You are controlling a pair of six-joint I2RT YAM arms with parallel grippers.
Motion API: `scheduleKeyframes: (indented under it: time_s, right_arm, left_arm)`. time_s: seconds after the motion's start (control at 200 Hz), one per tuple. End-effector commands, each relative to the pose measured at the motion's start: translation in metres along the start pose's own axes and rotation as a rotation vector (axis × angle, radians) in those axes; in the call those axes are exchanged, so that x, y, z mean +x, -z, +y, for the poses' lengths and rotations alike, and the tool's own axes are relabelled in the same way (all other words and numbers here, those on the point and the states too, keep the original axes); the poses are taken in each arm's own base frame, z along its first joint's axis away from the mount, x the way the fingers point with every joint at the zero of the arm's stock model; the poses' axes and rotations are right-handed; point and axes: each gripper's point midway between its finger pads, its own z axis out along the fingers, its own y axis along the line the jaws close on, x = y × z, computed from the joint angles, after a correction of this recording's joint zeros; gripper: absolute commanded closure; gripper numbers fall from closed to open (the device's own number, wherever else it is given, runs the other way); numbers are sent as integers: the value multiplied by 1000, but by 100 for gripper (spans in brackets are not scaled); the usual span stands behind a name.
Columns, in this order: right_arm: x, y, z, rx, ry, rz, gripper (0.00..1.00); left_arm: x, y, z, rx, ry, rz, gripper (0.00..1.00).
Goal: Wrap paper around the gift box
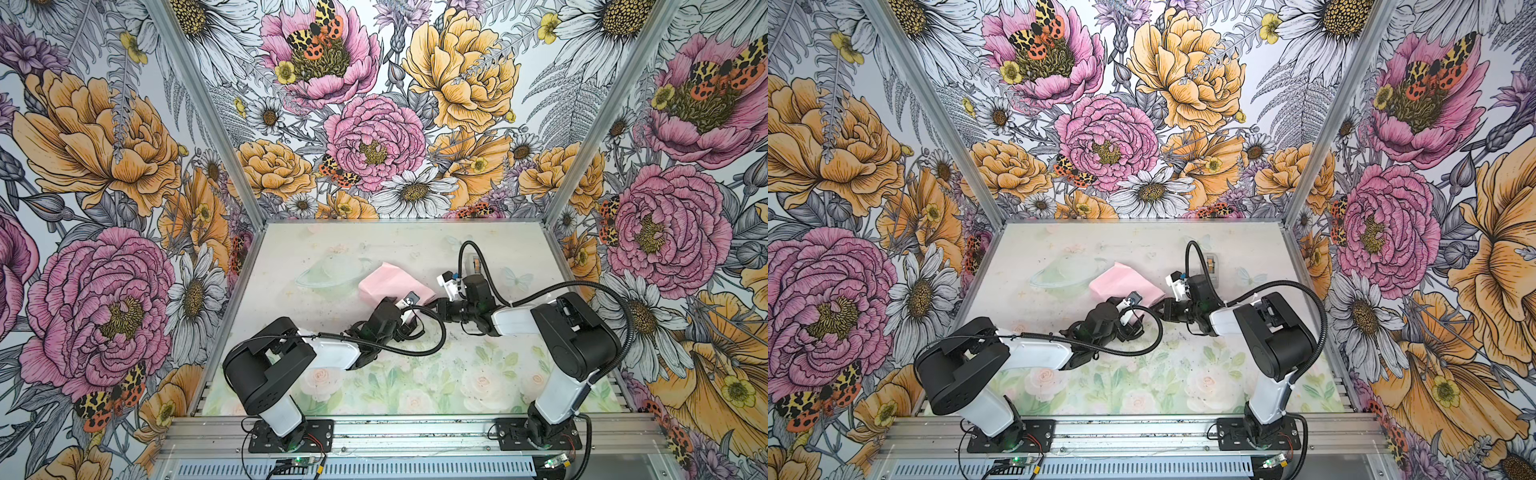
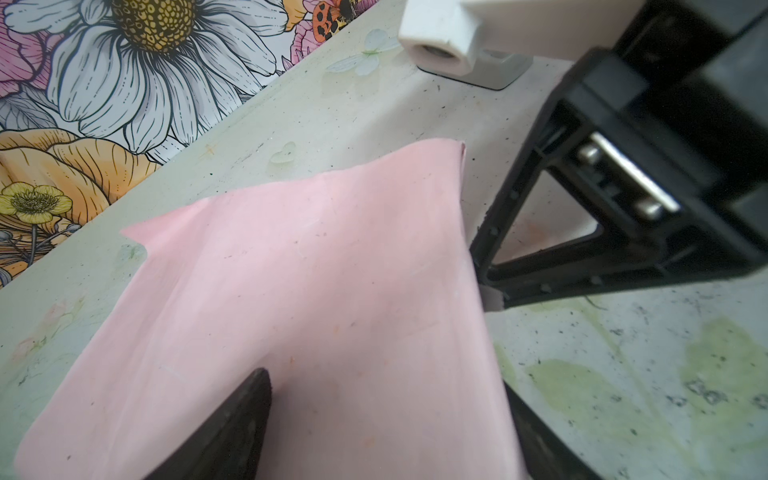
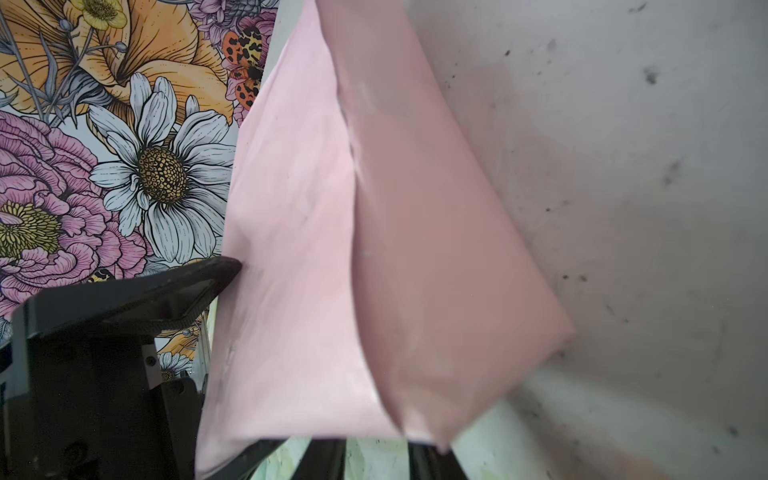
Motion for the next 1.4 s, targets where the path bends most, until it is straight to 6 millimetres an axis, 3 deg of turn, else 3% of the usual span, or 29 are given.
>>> scheduleKeyframes:
  time_s: [0.0, 0.525, 0.74, 1.001, 1.396]
  right_arm:
    - [0, -3, -8, 39, -3, -22, 71]
    - [14, 16, -34, 178, -46, -51, 65]
    - [18, 30, -7, 110, 11, -84, 71]
    - [23, 21, 29, 42, 84, -84, 86]
    - [3, 10, 41, 30, 115, -119, 95]
  left_arm:
    - [7, 2, -4, 23, -3, 37, 22]
    - [5, 1, -5, 22, -6, 34, 22]
    - [4, 1, -4, 23, -6, 31, 22]
    - [2, 1, -5, 26, -5, 28, 22]
    - [3, 0, -6, 30, -8, 31, 23]
